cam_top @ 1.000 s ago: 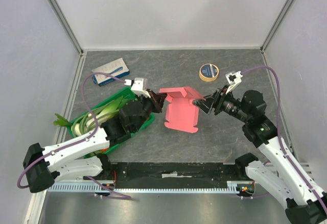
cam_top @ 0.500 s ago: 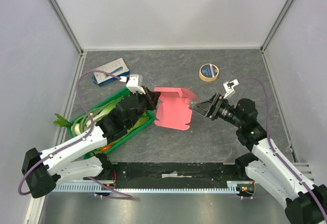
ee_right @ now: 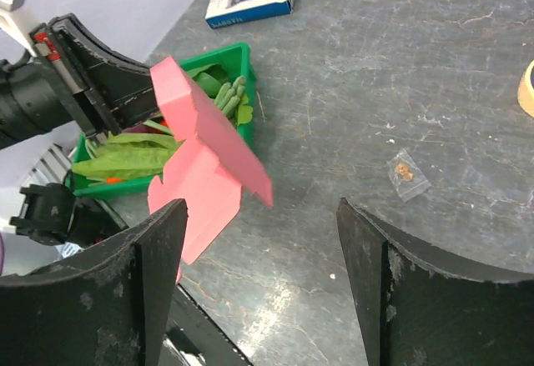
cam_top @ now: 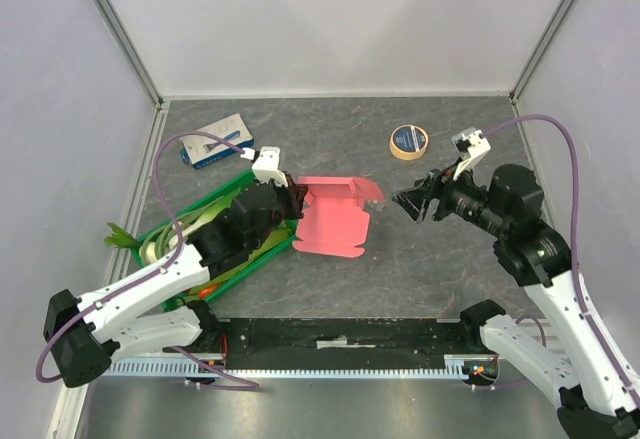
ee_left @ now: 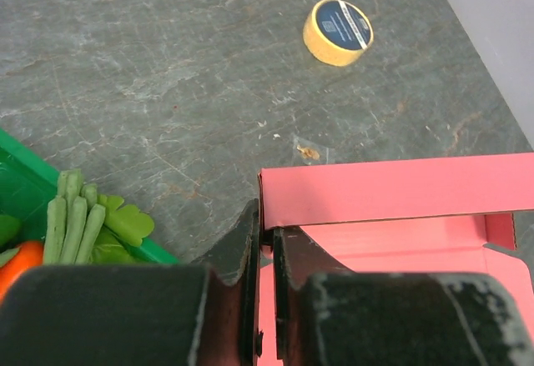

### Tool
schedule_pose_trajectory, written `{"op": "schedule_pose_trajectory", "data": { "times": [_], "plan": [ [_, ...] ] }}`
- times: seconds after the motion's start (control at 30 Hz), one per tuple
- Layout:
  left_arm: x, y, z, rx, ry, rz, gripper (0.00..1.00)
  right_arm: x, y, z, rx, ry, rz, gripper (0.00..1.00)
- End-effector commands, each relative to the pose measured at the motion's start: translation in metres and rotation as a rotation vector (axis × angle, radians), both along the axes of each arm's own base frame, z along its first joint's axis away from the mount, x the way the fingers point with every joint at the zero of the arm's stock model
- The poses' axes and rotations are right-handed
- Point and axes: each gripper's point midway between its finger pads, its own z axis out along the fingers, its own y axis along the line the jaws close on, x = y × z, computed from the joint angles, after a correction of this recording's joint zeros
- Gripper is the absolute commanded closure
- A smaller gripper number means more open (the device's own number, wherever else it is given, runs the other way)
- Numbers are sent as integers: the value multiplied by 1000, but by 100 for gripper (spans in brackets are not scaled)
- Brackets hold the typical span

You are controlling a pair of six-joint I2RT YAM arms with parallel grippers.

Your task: Fold the paper box

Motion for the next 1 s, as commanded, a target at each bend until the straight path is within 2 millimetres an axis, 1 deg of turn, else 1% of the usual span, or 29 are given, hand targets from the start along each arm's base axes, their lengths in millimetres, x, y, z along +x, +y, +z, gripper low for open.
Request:
{"op": "schedule_pose_trajectory", "data": {
  "times": [0.0,0.03,0.07,0.1,0.17,0.2,0.23,0.27,0.33,0.37,0.4,0.5,0.63,0.73,0.83,0.9,0.97],
  "plan": [
    [-5,-12,23,30,-81,-144,98,9,8,13,-95,-62,89,21],
    [-6,-14,19,41,-87,-177,98,11,12,19,-89,-89,116,23],
    [-10,-18,19,25,-84,-238,98,11,18,18,-77,-90,162,23],
    [-12,-20,18,17,-83,-274,98,0,28,19,-47,-92,262,24],
    [-18,-21,10,-15,-52,-361,98,-3,34,17,-9,-82,323,28],
    [-21,-22,10,-27,-45,-390,98,-13,40,22,19,-99,397,29],
    [-24,-22,6,-31,-34,-415,98,-19,43,15,38,-90,434,30],
    [-26,-22,5,-40,-26,-449,98,-30,45,21,75,-97,472,30],
    [-31,-24,2,-42,-18,-499,98,-49,50,23,118,-122,579,30],
    [-35,-26,2,-53,-12,-543,98,-55,49,26,125,-135,591,30],
    [-38,-27,1,-60,-3,-568,98,-57,49,24,126,-134,597,30],
    [-44,-32,9,-105,-21,-642,98,-60,50,9,113,-87,629,31],
    [-50,-37,9,-123,-8,-703,98,-60,51,-5,105,-61,640,34],
    [-52,-37,9,-129,-2,-728,98,-63,56,-9,109,-47,669,38],
    [-56,-40,10,-136,5,-769,98,-67,59,-8,118,-52,691,41],
    [-59,-42,9,-141,13,-793,98,-70,61,-2,136,-67,719,41],
    [-58,-43,9,-143,15,-796,98,-74,64,-3,146,-59,742,39]
  ]
}}
